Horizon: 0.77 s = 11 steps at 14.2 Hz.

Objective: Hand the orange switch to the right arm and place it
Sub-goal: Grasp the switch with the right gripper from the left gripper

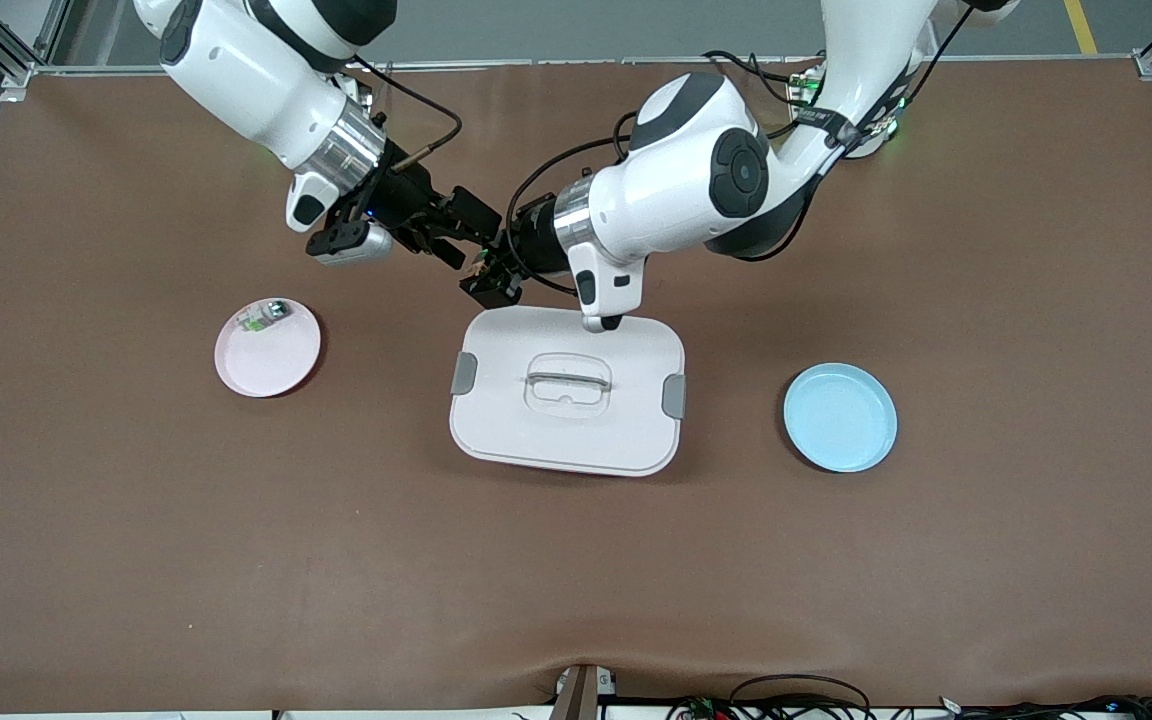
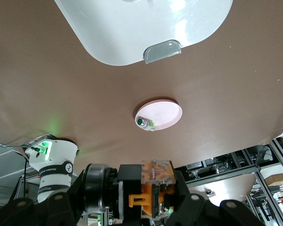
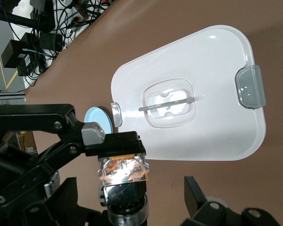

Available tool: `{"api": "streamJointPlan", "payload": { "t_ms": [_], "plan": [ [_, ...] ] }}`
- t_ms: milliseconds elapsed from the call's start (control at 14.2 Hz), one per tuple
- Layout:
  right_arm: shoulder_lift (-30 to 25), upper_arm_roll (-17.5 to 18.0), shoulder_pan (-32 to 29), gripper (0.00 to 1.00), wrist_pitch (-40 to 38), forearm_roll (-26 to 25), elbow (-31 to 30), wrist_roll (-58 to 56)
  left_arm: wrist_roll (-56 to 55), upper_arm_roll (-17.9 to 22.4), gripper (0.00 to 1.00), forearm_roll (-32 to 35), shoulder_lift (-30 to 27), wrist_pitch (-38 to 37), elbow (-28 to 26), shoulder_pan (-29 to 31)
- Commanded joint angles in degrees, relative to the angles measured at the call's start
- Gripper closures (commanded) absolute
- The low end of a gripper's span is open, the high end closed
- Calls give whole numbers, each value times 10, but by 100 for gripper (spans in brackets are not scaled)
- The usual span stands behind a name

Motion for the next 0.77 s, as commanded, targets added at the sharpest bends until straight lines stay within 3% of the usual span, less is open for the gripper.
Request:
{"api": "streamJointPlan", "payload": {
  "t_ms": [0,562,632,702],
  "plan": [
    [9,-4,6,0,1,11,10,6,-9,1,100,-8,12,15,18,-12],
    [10,-4,6,0,-6,11,9,-1,-11,1,100,-8,20,32,18,-22],
    [10,-4,6,6,-6,11,9,-1,-11,1,100,-8,20,32,17,-23],
    [10,-4,6,21,-6,11,9,-1,-11,1,100,-8,20,32,17,-23]
  ]
}}
